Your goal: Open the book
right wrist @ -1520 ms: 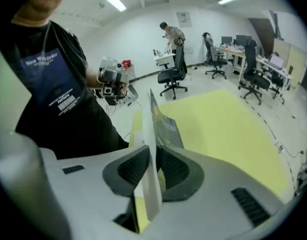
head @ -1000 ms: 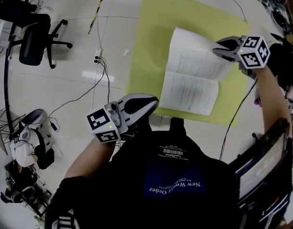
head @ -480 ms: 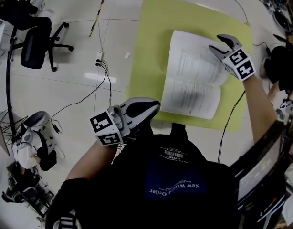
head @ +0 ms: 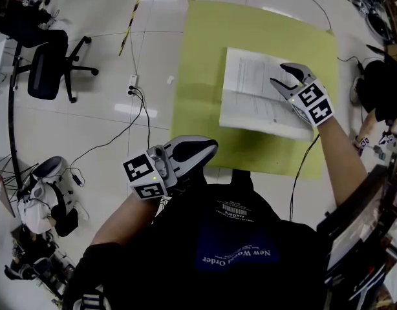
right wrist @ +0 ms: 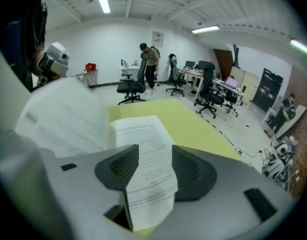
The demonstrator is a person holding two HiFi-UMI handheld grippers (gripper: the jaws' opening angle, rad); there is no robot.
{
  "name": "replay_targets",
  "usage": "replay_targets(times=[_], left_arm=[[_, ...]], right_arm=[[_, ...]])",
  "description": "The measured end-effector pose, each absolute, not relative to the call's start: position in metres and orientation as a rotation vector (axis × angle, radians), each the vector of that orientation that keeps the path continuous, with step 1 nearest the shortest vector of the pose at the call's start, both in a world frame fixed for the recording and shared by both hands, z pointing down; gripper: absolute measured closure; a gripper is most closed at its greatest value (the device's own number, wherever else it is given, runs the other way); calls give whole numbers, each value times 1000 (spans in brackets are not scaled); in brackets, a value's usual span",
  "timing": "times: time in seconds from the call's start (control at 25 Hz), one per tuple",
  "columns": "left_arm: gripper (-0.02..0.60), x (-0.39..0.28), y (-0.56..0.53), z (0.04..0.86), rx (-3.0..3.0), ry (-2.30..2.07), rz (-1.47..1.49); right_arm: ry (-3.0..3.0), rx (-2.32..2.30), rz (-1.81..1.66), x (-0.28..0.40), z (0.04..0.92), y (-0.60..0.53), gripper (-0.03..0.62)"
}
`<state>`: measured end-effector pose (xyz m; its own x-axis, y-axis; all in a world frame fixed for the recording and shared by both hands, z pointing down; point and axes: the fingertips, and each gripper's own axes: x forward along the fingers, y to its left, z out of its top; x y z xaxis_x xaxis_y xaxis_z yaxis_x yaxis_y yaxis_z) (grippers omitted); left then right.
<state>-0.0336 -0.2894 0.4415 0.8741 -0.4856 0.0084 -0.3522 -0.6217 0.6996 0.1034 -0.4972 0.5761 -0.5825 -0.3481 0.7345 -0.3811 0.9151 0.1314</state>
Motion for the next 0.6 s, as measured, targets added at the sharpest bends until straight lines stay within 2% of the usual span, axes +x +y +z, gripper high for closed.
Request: replay_targets(times=[0.08, 0.12, 0.16, 0.2, 0.44, 0.6], left_arm=[[575, -33, -287, 441, 2303, -597, -232], [575, -33, -286, 441, 2304, -595, -231], [575, -33, -284, 440, 2305, -593, -230], [575, -33, -283, 439, 2306, -592, -229], [575, -34, -278, 437, 2312, -589, -225], [575, -36, -275, 437, 2311, -588, -221]], right_arm=[[-2232, 499, 38, 99, 578, -484, 399], [-2222, 499, 15, 97, 577, -478, 467], [-2210, 498, -23, 95, 576, -471, 564], [-2201, 490, -60, 93, 576, -465, 606], [-2224, 345, 25, 78, 584, -414, 620], [-2076, 16, 73, 82, 630, -319, 620]])
